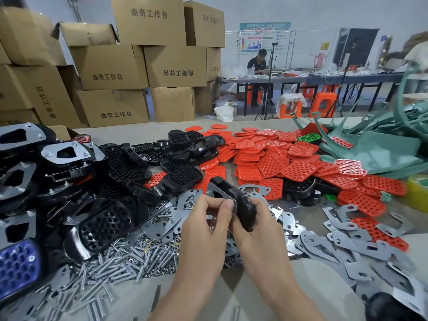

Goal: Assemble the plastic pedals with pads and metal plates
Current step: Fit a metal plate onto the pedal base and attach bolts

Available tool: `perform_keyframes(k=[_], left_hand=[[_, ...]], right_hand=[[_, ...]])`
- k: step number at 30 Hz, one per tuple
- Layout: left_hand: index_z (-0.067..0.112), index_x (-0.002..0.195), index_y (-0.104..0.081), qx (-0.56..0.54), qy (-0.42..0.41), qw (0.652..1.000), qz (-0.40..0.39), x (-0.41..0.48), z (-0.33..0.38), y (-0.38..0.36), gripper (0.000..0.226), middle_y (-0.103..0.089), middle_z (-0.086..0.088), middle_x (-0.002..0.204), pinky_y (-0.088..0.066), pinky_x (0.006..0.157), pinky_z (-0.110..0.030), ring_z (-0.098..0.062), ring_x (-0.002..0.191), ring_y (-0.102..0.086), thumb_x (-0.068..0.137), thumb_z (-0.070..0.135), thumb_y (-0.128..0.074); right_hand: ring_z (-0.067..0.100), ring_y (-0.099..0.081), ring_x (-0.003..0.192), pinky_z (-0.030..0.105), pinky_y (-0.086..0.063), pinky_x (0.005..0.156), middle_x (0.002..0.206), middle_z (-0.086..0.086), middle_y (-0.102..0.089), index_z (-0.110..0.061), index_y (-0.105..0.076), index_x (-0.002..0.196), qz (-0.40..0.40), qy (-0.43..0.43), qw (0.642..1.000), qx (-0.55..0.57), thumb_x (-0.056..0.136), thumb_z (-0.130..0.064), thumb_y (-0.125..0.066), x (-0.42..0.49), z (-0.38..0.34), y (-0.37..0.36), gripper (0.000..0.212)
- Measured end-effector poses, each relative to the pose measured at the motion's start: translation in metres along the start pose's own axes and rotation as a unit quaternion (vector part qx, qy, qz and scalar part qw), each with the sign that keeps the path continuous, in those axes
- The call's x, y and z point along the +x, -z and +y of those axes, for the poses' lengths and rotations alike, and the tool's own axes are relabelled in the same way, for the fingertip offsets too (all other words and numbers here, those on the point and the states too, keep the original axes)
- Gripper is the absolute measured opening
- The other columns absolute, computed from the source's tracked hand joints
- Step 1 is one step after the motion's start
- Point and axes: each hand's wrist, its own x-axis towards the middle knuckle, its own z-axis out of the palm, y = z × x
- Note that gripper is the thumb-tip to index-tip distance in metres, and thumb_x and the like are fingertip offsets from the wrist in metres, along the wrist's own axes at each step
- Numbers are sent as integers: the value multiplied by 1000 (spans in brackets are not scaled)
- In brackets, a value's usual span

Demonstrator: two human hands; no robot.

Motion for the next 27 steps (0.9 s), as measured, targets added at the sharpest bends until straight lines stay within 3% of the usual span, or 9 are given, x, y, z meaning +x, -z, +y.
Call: perform_keyframes(k=[4,9,13,16,18,22,27], left_hand=[[30,90,-65,-10,-15,1000,-7,2,-1,1,9,-70,15,92,-53,80,-31,-6,90,-67,96,36,-61],[28,97,-66,50,-85,995,-24,4,-1,4,16,-66,18,95,-47,78,-11,-3,96,-64,97,12,-63],[29,101,-67,81,-124,988,-39,7,0,9,28,-62,18,100,-43,82,-8,-5,99,-61,95,2,-62],[37,113,-63,50,-107,992,-42,6,2,11,39,-62,20,111,-46,87,-11,-6,109,-60,94,3,-58],[41,111,-61,20,-75,996,-31,4,2,10,31,-64,20,113,-47,87,-13,-6,112,-60,95,14,-60],[36,95,-62,46,-77,996,-15,2,1,7,6,-66,18,100,-46,78,-12,-4,100,-63,97,31,-63],[26,103,-66,154,-178,972,-27,3,0,10,31,-57,16,105,-42,85,-11,-9,107,-57,94,-4,-59]], right_hand=[[5,-63,66,14,-48,57,79,-19,-71,-45,-57,95,-8,-2,1000,12,92,-43,-68,0,1,0,12],[7,-66,70,24,-53,65,82,-15,-72,-45,-58,97,-13,-2,999,38,80,-58,-62,1,4,-1,21],[9,-68,75,28,-56,68,85,-14,-73,-45,-59,99,-15,-3,999,46,80,-55,-63,2,5,-1,21],[13,-70,79,36,-59,73,88,-11,-74,-44,-60,98,-19,-14,998,50,88,-42,-68,2,6,0,13],[14,-70,79,37,-59,72,88,-10,-74,-44,-60,98,-20,-18,999,47,88,-43,-67,2,5,0,12],[5,-68,76,26,-56,70,85,-18,-73,-46,-57,98,-20,-15,999,22,91,-48,-66,3,4,-1,12],[4,-66,73,17,-51,66,84,-18,-72,-40,-60,94,-21,-20,999,22,92,-32,-71,3,4,-1,14]])
